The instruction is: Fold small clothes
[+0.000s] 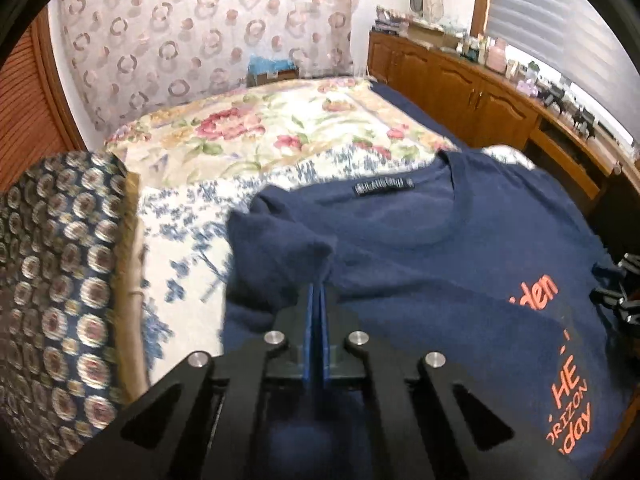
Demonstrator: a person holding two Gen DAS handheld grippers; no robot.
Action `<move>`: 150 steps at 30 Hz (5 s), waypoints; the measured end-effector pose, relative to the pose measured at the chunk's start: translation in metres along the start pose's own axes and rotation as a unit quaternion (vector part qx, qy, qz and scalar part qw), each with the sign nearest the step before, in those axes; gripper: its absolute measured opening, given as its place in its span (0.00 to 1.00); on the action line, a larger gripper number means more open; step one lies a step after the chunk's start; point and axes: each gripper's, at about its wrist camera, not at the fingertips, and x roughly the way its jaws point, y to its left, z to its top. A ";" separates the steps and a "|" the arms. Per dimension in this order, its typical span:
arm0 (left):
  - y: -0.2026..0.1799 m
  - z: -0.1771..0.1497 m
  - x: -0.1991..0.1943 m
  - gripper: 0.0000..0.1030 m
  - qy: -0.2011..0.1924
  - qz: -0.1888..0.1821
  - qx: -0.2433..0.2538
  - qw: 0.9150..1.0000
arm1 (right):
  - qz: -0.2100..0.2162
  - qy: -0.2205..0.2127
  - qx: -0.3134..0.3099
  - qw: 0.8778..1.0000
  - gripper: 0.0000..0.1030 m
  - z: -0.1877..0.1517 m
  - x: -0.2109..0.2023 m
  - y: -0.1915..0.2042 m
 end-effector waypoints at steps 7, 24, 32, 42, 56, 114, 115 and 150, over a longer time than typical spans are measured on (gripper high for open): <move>0.049 0.016 -0.032 0.00 -0.036 0.035 -0.032 0.998 | 0.000 0.000 0.000 1.000 0.40 0.000 0.000 -0.001; -0.009 -0.009 0.002 0.10 0.047 -0.035 0.031 0.998 | 0.001 -0.002 0.000 1.000 0.41 -0.002 0.001 -0.001; -0.011 -0.007 0.022 0.11 0.059 -0.002 0.007 0.998 | 0.001 -0.002 0.000 1.000 0.41 -0.002 0.001 -0.001; -0.005 -0.006 0.014 0.00 0.032 0.008 0.018 0.999 | 0.001 -0.003 0.000 1.000 0.41 -0.002 0.002 -0.002; 0.079 0.020 -0.046 0.00 -0.022 0.065 -0.041 0.997 | 0.001 -0.003 0.000 1.000 0.41 -0.003 0.002 -0.003; -0.038 -0.105 -0.051 0.11 -0.001 -0.032 0.022 0.999 | 0.001 -0.007 -0.002 1.000 0.43 -0.005 0.004 -0.005; -0.036 -0.106 -0.052 0.11 -0.001 -0.033 0.018 0.999 | 0.001 -0.007 -0.002 1.000 0.43 -0.005 0.004 -0.005; -0.081 -0.111 -0.052 0.81 0.022 -0.097 0.119 0.988 | -0.062 -0.038 0.101 0.992 0.44 -0.029 -0.055 -0.115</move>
